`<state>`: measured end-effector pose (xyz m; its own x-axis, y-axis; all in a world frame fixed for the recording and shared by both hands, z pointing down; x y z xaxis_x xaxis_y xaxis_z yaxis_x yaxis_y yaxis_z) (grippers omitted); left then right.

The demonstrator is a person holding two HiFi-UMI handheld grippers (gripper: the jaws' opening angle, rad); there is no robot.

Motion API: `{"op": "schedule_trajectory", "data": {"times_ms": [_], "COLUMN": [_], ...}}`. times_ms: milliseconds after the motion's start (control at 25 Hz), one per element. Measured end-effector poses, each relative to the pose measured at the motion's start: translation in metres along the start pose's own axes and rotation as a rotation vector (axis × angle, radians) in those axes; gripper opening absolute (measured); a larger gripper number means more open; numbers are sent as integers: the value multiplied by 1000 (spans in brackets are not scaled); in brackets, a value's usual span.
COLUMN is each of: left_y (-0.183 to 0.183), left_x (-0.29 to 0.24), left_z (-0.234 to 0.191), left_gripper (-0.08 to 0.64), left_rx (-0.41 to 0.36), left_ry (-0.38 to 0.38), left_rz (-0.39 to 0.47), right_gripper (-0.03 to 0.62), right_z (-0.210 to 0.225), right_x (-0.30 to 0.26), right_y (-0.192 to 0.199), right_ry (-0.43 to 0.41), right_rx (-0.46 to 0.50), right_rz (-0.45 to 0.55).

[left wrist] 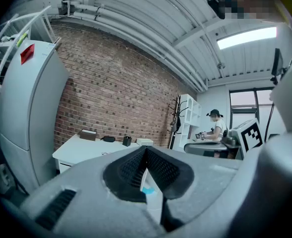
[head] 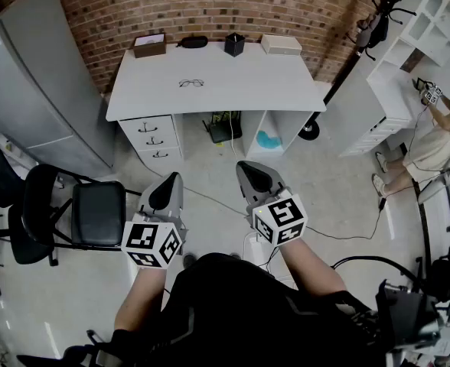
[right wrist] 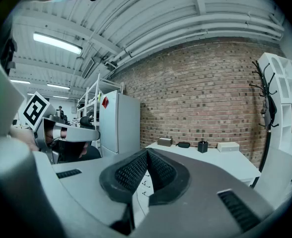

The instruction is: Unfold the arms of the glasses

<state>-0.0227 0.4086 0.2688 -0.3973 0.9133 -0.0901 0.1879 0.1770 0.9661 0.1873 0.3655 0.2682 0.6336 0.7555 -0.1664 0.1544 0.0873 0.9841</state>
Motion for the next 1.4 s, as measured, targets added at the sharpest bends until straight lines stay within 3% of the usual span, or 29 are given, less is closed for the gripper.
{"op": "schedule_trajectory", "data": {"times_ms": [600,1400], "left_y": [6,11], "left_x": [3,26], "left_z": [-12,-77], "left_gripper": [9,9], "left_rx": [10,47], "left_ry": [16,87], "left_rz": [-10,-23], "right_gripper": [8,9], "right_z": [-9,-66], "right_x": [-5,-45], "right_y": [0,-1], "right_ry": [5,36], "right_rx": [-57,-12], "right_rz": [10,-20]}}
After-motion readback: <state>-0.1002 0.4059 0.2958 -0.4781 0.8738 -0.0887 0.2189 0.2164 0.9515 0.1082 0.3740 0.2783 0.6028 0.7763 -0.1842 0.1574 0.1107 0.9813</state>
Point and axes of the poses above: the fingertips, and each gripper's own axes: x backward along the fingers, z to its right, y out of its underside, the point moved 7 cm from there along x, backward along the fingers, and after that the axes turned 2 degrees about x, right-handed, at the moved point
